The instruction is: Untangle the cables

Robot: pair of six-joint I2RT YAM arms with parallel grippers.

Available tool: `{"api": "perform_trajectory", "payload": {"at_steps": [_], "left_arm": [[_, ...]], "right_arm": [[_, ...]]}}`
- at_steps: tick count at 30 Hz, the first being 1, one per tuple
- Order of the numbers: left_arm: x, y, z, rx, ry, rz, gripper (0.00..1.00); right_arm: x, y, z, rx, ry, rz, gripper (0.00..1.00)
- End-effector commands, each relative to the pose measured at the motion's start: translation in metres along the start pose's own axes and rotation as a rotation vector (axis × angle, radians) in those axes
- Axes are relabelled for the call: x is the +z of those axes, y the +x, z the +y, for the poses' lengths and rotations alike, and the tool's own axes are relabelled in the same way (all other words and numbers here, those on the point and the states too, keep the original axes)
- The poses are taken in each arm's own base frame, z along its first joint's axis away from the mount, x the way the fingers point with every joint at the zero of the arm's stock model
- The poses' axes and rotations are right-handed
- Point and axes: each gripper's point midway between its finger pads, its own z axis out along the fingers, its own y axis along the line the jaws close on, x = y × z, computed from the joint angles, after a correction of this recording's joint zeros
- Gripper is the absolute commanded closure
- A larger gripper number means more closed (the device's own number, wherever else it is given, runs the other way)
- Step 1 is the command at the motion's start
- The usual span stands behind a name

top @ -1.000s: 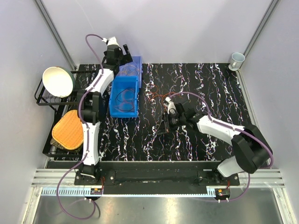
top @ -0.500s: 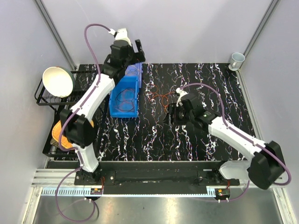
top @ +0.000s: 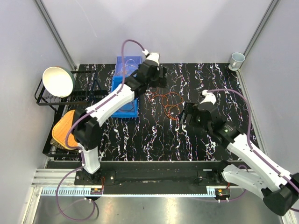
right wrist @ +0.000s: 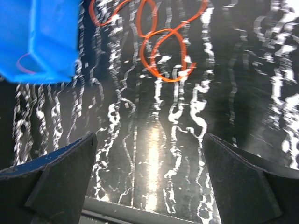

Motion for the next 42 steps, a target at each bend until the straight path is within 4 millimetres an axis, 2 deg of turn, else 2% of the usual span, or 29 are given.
{"api": "perform_trajectory", "payload": {"at_steps": [1, 4, 8, 10, 11, 12, 13, 14, 16, 17, 19, 20, 22, 24, 25, 28, 32, 33, 35, 42], "left_arm": [[0.017, 0.034, -0.019, 0.024, -0.004, 0.067, 0.04], [0.024, 0.051, -0.029, 0.037, -0.005, 0.103, 0.04], [0.024, 0.074, -0.026, 0.03, -0.035, 0.142, 0.05], [0.015, 0.078, -0.025, 0.003, -0.046, 0.145, 0.06], [0.013, 0.094, -0.021, 0.003, -0.054, 0.172, 0.06], [0.002, 0.089, -0.026, -0.013, -0.031, 0.151, 0.06], [-0.004, 0.09, -0.027, -0.027, -0.025, 0.149, 0.06], [-0.014, 0.094, -0.025, -0.032, -0.021, 0.148, 0.06], [-0.027, 0.097, -0.027, -0.04, -0.007, 0.147, 0.06], [-0.039, 0.096, -0.025, -0.045, 0.001, 0.141, 0.06], [-0.052, 0.096, -0.025, -0.051, 0.012, 0.135, 0.06], [-0.065, 0.095, -0.022, -0.055, 0.019, 0.128, 0.06], [-0.076, 0.1, -0.019, -0.052, 0.024, 0.131, 0.06], [-0.093, 0.091, -0.015, -0.069, 0.038, 0.104, 0.06], [-0.102, 0.089, -0.013, -0.075, 0.046, 0.094, 0.06], [-0.118, 0.086, -0.011, -0.084, 0.065, 0.072, 0.06], [-0.13, 0.08, -0.005, -0.088, 0.063, 0.043, 0.06], [-0.132, 0.079, -0.003, -0.085, 0.063, 0.037, 0.06], [-0.135, 0.076, -0.003, -0.088, 0.067, 0.026, 0.06], [-0.135, 0.08, -0.004, -0.086, 0.077, 0.033, 0.06]], "right_arm": [[-0.008, -0.004, -0.033, 0.066, 0.146, -0.076, 0.0], [-0.006, 0.002, -0.037, 0.069, 0.159, -0.062, 0.0], [0.01, 0.012, -0.037, 0.044, 0.179, -0.008, 0.0], [0.018, 0.01, -0.04, 0.046, 0.208, -0.002, 0.0], [0.026, 0.011, -0.038, 0.05, 0.21, 0.02, 0.0], [0.032, 0.008, -0.041, 0.066, 0.215, 0.025, 0.01], [0.041, 0.011, -0.042, 0.073, 0.219, 0.048, 0.03], [0.048, 0.008, -0.033, 0.092, 0.172, 0.057, 0.05], [0.067, 0.005, -0.036, 0.121, 0.165, 0.078, 0.09], [0.073, 0.004, -0.031, 0.132, 0.13, 0.1, 0.12], [0.091, 0.006, -0.034, 0.139, 0.132, 0.139, 0.16], [0.096, 0.002, -0.029, 0.136, 0.109, 0.144, 0.21], [0.111, -0.001, -0.027, 0.138, 0.099, 0.154, 0.23], [0.124, 0.004, -0.029, 0.131, 0.104, 0.183, 0.27], [0.129, -0.003, -0.028, 0.133, 0.102, 0.172, 0.28], [0.146, -0.002, -0.029, 0.131, 0.099, 0.191, 0.32], [0.164, -0.007, -0.041, 0.141, 0.117, 0.198, 0.4], [0.169, -0.002, -0.042, 0.146, 0.108, 0.221, 0.44], [0.176, -0.003, -0.04, 0.136, 0.098, 0.231, 0.45], [0.2, 0.017, -0.048, 0.12, 0.114, 0.303, 0.5]]}}
